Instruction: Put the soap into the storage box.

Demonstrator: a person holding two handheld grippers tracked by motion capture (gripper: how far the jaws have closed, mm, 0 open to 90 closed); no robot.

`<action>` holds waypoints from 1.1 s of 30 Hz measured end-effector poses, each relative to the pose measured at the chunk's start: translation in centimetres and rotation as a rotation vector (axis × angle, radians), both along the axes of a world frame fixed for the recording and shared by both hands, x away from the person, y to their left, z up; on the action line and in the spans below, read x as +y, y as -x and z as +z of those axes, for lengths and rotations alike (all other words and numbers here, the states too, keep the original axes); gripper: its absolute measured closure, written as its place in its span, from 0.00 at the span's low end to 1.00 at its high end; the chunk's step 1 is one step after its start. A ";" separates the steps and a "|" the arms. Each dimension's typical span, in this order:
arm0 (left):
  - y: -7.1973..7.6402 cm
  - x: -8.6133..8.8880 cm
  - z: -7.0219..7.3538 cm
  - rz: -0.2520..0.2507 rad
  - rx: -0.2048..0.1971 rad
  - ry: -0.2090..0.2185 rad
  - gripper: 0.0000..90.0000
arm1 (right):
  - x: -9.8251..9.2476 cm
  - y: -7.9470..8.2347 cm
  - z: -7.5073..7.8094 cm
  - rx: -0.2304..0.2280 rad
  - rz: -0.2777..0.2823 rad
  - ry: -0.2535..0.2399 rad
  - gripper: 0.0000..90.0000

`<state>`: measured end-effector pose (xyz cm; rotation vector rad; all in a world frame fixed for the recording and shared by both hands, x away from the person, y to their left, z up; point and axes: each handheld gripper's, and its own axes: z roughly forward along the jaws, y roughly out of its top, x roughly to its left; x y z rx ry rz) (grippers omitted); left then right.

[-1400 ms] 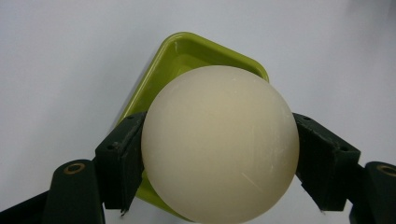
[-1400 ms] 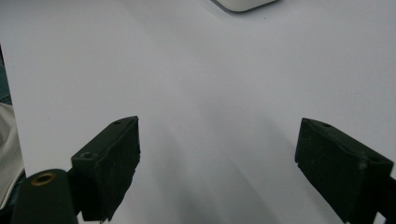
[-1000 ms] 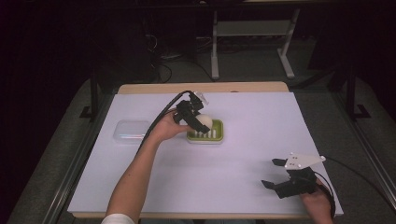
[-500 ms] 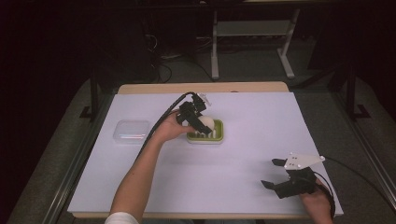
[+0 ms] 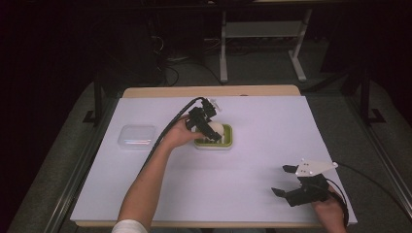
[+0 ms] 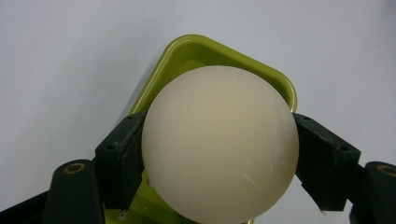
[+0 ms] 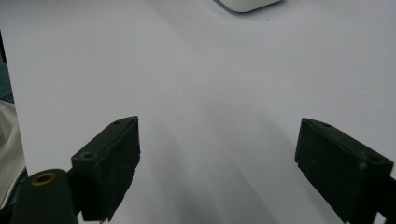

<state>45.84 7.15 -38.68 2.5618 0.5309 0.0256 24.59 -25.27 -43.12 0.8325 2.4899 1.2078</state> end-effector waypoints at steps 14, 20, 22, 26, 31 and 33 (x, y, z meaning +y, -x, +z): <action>-0.4 -0.3 -0.8 0.009 0.009 -0.008 0.28 | 0.0 0.0 0.0 -0.003 0.006 0.004 0.15; -0.4 -0.4 -1.0 0.007 0.005 -0.024 0.28 | 0.0 0.0 0.0 -0.002 0.005 0.006 0.15; -0.5 -0.3 -1.1 0.012 0.008 -0.023 0.28 | 0.0 0.0 0.0 -0.001 0.006 0.007 0.15; -0.5 -0.4 -1.2 0.008 0.012 -0.027 0.28 | 0.2 0.0 -0.1 0.002 0.008 0.007 0.15; -0.4 -0.5 -1.4 0.011 0.015 -0.024 0.28 | 0.2 -0.1 -0.1 0.003 0.007 0.006 0.15; -0.5 -0.5 -1.5 0.010 0.011 -0.036 0.28 | 0.1 -0.1 -0.1 0.002 0.008 0.006 0.15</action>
